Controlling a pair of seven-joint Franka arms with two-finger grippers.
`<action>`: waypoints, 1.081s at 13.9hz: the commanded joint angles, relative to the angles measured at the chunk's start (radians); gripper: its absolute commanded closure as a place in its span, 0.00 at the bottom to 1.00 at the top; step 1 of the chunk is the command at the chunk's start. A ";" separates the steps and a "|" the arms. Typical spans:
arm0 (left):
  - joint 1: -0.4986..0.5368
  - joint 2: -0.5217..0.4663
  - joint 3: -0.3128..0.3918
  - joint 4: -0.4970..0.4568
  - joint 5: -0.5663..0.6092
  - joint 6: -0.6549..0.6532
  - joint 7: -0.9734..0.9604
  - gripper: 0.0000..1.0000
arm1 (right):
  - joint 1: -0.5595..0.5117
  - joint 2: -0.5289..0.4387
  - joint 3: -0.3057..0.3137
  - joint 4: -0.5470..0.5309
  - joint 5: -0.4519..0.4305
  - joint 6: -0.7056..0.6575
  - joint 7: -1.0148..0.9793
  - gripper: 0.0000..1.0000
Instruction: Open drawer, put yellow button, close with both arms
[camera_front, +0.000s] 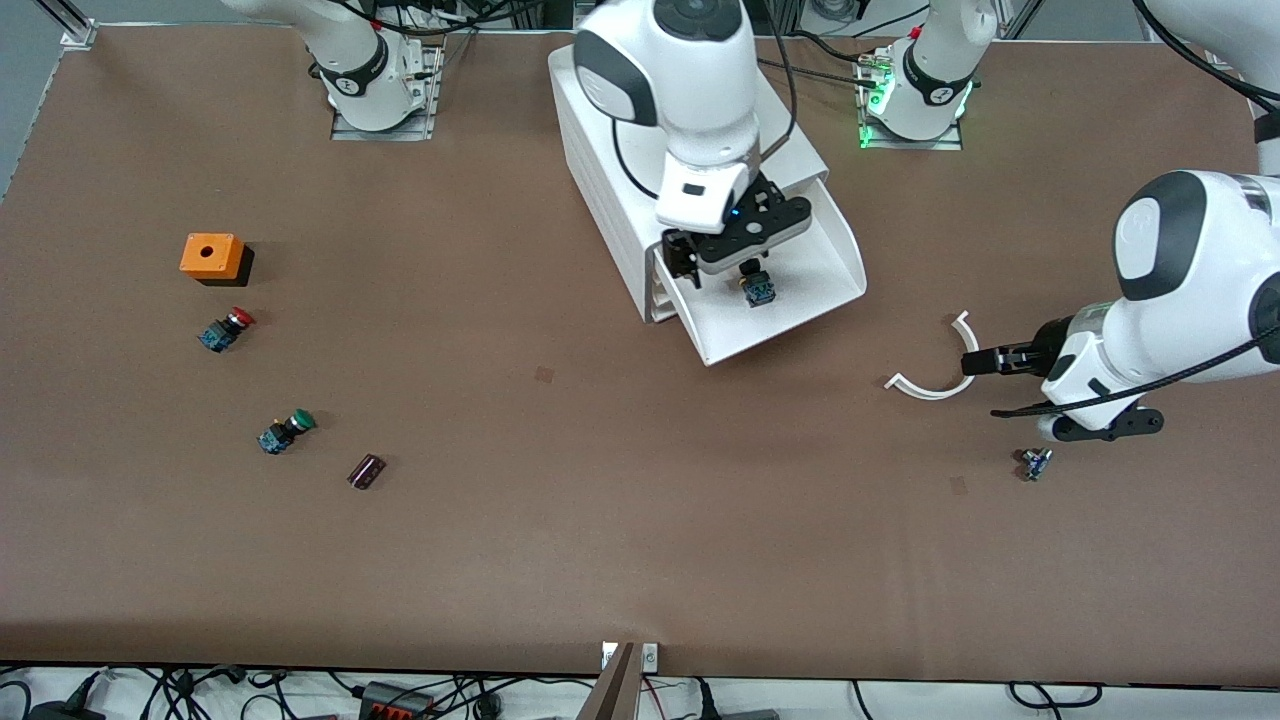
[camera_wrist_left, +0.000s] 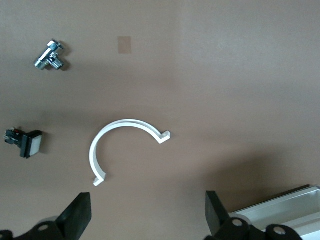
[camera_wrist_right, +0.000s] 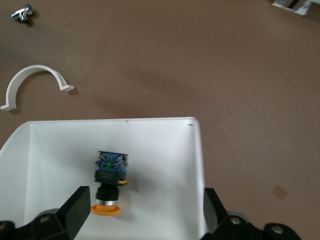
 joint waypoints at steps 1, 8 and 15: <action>-0.061 0.000 -0.005 -0.023 0.030 0.046 -0.127 0.00 | -0.097 -0.054 0.010 0.004 -0.004 -0.113 0.015 0.00; -0.245 0.070 -0.003 -0.029 0.027 0.166 -0.465 0.00 | -0.411 -0.091 0.007 -0.018 -0.006 -0.229 -0.068 0.00; -0.346 0.084 -0.034 -0.055 0.013 0.203 -0.649 0.00 | -0.693 -0.114 0.010 -0.030 0.004 -0.428 -0.313 0.00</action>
